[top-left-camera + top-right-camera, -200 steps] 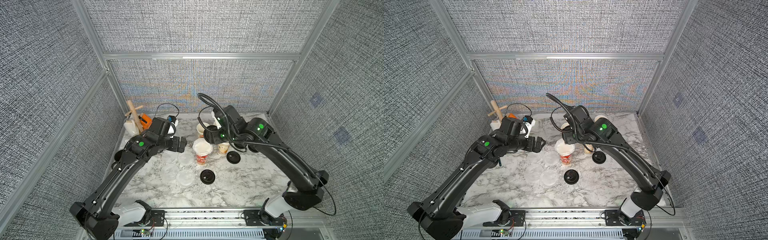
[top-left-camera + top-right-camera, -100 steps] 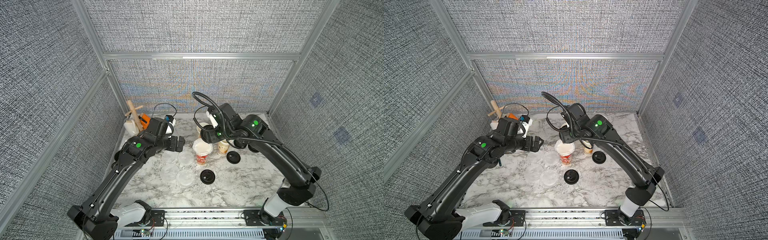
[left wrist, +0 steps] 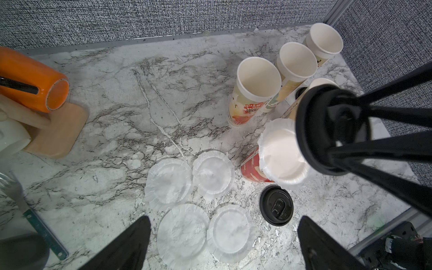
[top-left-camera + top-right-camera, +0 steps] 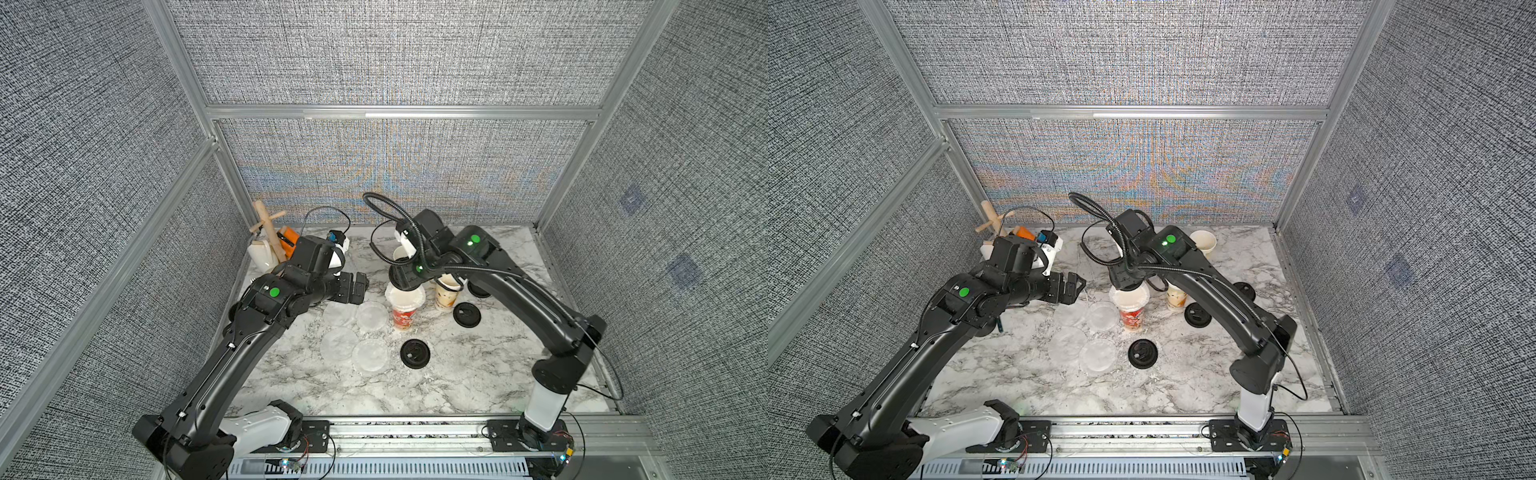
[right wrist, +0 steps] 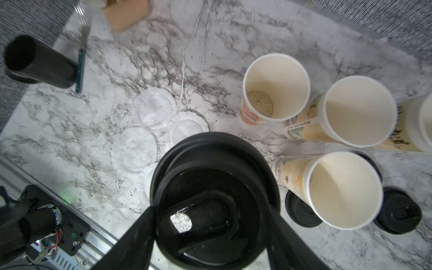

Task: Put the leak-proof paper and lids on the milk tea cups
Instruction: Place the cup lid on the cup.

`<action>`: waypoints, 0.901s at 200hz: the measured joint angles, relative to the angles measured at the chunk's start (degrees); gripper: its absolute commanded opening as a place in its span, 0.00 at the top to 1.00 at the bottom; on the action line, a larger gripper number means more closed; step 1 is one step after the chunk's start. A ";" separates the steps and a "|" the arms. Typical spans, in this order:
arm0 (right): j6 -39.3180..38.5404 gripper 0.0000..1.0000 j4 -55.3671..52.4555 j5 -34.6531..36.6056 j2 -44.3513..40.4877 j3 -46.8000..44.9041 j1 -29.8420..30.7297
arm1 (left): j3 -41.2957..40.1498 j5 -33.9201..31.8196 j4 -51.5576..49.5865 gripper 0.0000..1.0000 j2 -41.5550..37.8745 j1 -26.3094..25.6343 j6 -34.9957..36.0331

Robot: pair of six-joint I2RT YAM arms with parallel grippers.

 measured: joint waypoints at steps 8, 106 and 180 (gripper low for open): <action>-0.15 0.29 -0.42 -0.02 0.59 -0.02 -0.22 | -0.09 0.00 -0.02 0.01 -0.11 0.00 0.09; -0.44 0.29 -0.35 -0.94 1.20 -3.67 -0.66 | -0.85 0.02 -0.02 0.01 -0.98 0.55 0.48; -0.44 0.29 1.11 -2.93 1.09 -5.79 -0.76 | -0.98 0.02 -0.02 0.01 -1.25 0.92 0.52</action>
